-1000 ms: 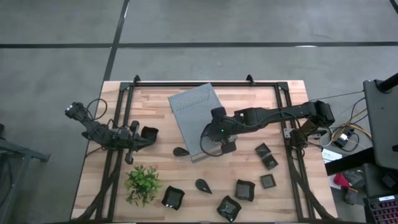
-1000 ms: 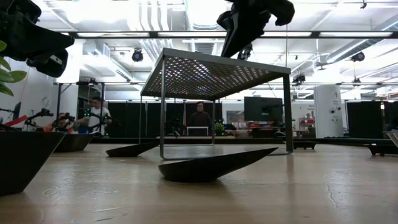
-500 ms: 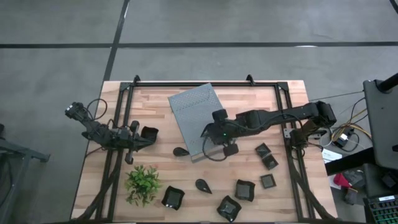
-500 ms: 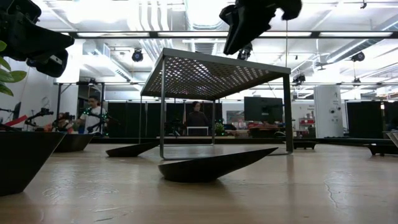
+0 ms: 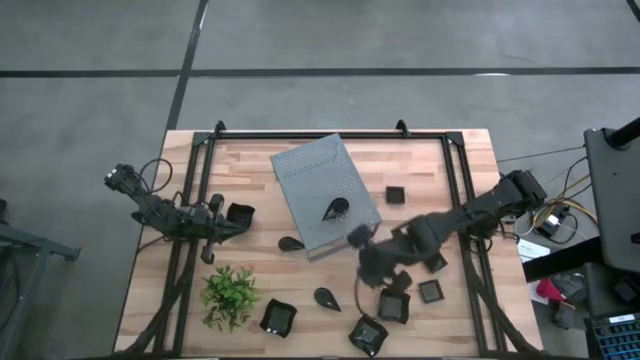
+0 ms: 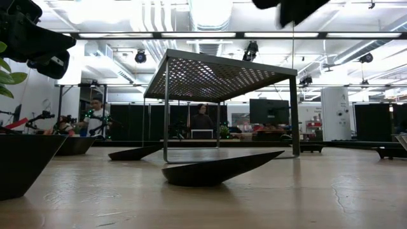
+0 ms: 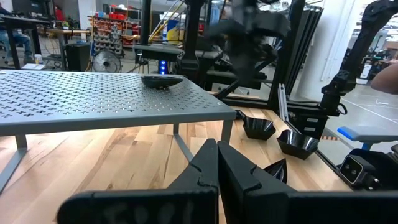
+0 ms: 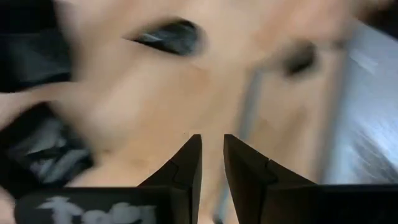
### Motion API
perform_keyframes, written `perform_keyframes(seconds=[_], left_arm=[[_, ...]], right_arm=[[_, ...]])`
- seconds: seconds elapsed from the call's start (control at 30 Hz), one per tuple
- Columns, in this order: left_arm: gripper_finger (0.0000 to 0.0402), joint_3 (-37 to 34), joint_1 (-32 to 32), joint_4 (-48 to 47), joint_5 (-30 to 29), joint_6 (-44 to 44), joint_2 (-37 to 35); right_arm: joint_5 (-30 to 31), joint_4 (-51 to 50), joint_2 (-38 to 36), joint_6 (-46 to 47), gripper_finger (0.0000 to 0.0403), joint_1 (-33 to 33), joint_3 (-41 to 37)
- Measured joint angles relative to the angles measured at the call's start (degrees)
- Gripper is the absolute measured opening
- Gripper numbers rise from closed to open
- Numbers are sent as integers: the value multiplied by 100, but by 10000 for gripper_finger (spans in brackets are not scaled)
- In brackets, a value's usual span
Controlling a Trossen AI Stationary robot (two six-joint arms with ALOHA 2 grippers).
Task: Pick & Place Mini shaped plates
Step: Stack the drop-shaped plate on top of the drop-shaped plate on the shelf
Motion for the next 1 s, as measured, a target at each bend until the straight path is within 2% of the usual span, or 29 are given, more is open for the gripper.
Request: perform_keyframes(seconds=[0.07,0.27,0.33,0.6,0.77,1.0], left_arm=[[0,2,-2,0,2,-1,0],[0,2,0,0,0,0,0],[0,1,0,-2,2,0,-2],[0,2,-1,-7,2,-2,-2],[0,2,0,-4,2,-1,2],[0,2,0,-11,0,0,17]], right_arm=[[-93,118,0,-49,63,172,-164],[-12,247,-31,565,64,387,-461],[-7,593,-45,476,61,460,-569],[-54,1587,318,-1386,57,647,-1049],[-14,2357,788,-2091,56,662,-1105],[591,3120,1306,-2939,56,685,-1047]])
